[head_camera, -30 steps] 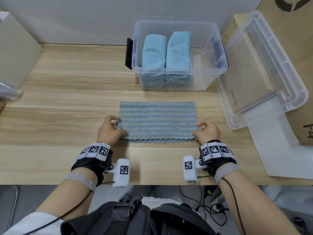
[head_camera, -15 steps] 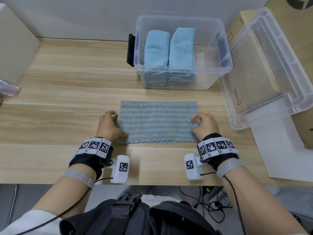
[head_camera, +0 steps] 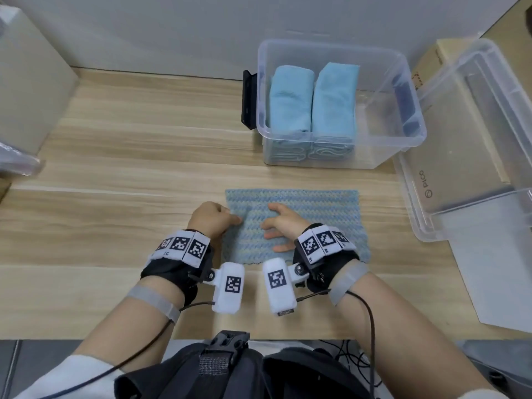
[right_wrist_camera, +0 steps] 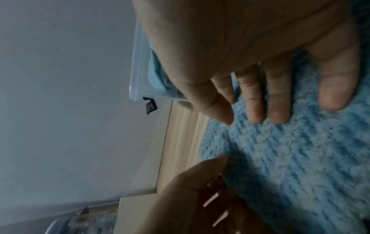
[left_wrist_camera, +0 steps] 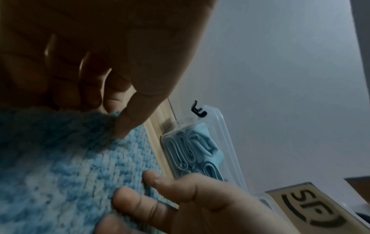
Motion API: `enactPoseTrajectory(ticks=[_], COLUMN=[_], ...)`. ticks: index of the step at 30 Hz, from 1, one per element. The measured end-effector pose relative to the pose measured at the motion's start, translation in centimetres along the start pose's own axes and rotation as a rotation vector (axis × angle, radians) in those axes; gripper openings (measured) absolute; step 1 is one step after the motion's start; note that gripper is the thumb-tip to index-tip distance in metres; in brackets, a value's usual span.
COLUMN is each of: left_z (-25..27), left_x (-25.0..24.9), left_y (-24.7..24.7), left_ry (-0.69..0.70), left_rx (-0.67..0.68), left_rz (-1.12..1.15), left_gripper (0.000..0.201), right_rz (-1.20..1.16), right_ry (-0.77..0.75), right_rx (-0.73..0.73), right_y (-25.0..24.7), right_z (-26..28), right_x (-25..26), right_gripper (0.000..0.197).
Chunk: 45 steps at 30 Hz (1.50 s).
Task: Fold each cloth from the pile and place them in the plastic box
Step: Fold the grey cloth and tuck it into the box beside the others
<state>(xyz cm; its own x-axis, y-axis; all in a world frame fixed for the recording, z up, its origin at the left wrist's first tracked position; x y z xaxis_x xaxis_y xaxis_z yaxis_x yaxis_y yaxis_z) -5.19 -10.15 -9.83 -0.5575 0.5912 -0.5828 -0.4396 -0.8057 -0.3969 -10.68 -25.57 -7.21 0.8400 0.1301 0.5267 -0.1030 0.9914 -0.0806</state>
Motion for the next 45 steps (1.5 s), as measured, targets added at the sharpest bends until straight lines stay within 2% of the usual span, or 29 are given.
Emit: enactPoseTrajectory(ticks=[2,4,6,9,12,15,19,23,26,29,33,35,37,39,41,45], left_z=[0.0,0.1,0.4,1.8,2.3,2.9,3.5,4.3,4.6,4.5,4.5,4.2,3.6,3.5,4.0,5.1], left_x=[-0.3,-0.5,-0.4,-0.5,-0.9,-2.0,-3.3,-4.9,-5.6,-5.3,-5.1,-4.9,-4.3,-3.8,-3.9,-4.9], left_y=[-0.1,0.0,0.2,0.4,0.7,1.2,2.2,4.4,6.7,8.3,8.1,7.2,6.0,5.4,5.9,7.1], left_ry=[0.043,0.032,-0.033,-0.157,-0.184,-0.155,-0.019,0.040,0.041,-0.002,-0.010,0.020,0.034,-0.008,-0.054,-0.089], left_rx=[0.003,0.046,0.106,0.179,0.182,0.156,0.126,0.183,0.253,0.311,0.274,0.175,0.012,-0.075,0.021,0.203], left_rz=[-0.048,0.017,0.140,0.321,0.330,0.282,0.301,0.262,0.222,0.221,0.267,0.313,0.338,0.295,0.279,0.309], left_gripper=[0.028,0.032,0.033,0.014,0.017,0.013,0.032,0.038,0.047,0.047,0.036,0.027,0.020,0.017,0.015,0.025], right_rz=[-0.005,-0.006,-0.007,-0.025,-0.083,-0.150,-0.251,-0.370,-0.409,-0.353,-0.221,-0.174,-0.147,-0.121,-0.086,-0.071], right_ry=[0.009,0.012,0.011,0.013,0.026,0.020,-0.004,-0.025,-0.029,-0.031,-0.076,-0.105,-0.119,-0.118,-0.124,-0.146], right_rx=[-0.007,-0.015,-0.017,-0.008,0.029,0.079,0.149,0.195,0.170,0.098,0.021,0.013,0.032,0.050,0.056,0.079], right_y=[-0.1,-0.2,-0.3,-0.6,-1.1,-1.5,-2.0,-2.9,-4.6,-6.6,-8.1,-8.1,-7.6,-7.0,-6.5,-6.5], right_z=[-0.3,-0.4,-0.5,-0.6,-0.7,-0.7,-0.3,0.2,0.6,1.2,1.6,1.7,1.8,1.8,1.8,2.0], right_x=[-0.1,-0.2,-0.2,-0.3,-0.2,-0.3,-0.6,-1.4,-2.2,-3.1,-3.6,-3.5,-3.3,-3.2,-3.3,-3.4], right_gripper=[0.058,0.058,0.057,0.055,0.054,0.053,0.050,0.050,0.051,0.047,0.045,0.043,0.041,0.044,0.050,0.057])
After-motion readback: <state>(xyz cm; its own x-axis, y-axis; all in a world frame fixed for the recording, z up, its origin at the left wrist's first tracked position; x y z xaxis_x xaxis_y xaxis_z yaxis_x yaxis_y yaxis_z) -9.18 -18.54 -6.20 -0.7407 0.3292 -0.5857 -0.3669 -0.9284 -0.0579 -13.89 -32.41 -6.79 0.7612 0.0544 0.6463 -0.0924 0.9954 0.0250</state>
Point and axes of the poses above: each hand's wrist, its own z-axis away from the middle knuckle, its own y-axis out of the palm, x = y × z, the point moved 3 cm from there along -z, towards the middle knuckle, and after that the axes turned 1 degree about -y, right-handed, at the moved point
